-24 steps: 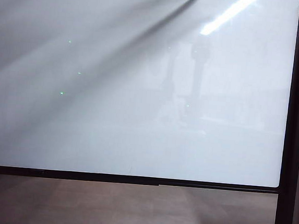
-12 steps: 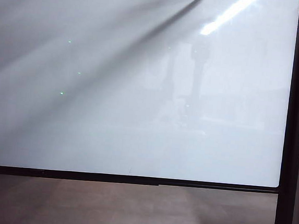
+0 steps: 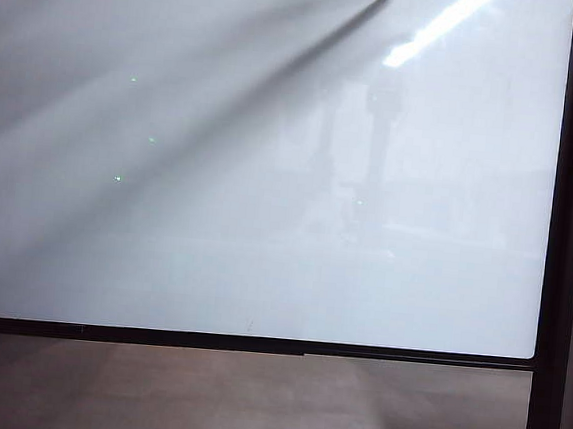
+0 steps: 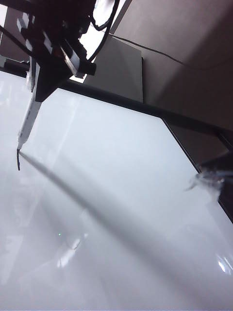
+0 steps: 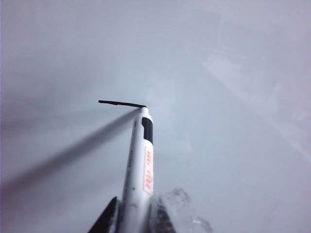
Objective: Reach to the right to find the marker pen, pick it up, and write the number 2 on the whiteboard.
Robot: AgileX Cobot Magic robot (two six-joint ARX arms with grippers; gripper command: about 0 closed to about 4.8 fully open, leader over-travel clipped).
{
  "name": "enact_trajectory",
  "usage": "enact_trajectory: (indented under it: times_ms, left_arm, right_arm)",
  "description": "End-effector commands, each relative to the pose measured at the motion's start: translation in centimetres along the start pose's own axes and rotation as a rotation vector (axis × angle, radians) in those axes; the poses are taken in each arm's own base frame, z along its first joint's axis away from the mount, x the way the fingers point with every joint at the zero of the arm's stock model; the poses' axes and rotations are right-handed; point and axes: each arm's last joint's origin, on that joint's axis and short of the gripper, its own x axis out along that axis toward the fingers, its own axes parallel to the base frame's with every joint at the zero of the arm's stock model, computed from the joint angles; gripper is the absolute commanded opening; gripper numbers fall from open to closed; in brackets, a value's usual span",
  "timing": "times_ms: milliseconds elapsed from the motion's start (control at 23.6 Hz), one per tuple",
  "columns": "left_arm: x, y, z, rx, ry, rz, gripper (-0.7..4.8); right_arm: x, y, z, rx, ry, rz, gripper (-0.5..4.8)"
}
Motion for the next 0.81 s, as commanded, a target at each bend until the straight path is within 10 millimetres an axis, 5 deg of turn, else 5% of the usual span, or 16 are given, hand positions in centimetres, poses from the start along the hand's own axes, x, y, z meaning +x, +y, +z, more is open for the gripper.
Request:
enact_trajectory:
  times_ms: [42, 806]
  left_arm:
    - [-0.07, 0.0, 0.17, 0.005, -0.01, -0.005, -0.05]
    - [-0.07, 0.0, 0.17, 0.005, -0.01, -0.005, -0.05]
  right_arm:
    - [0.01, -0.26, 0.23, 0.005, -0.002, -0.03, 0.18]
    - [0.2, -0.06, -0.42, -0.014, 0.044, -0.024, 0.18]
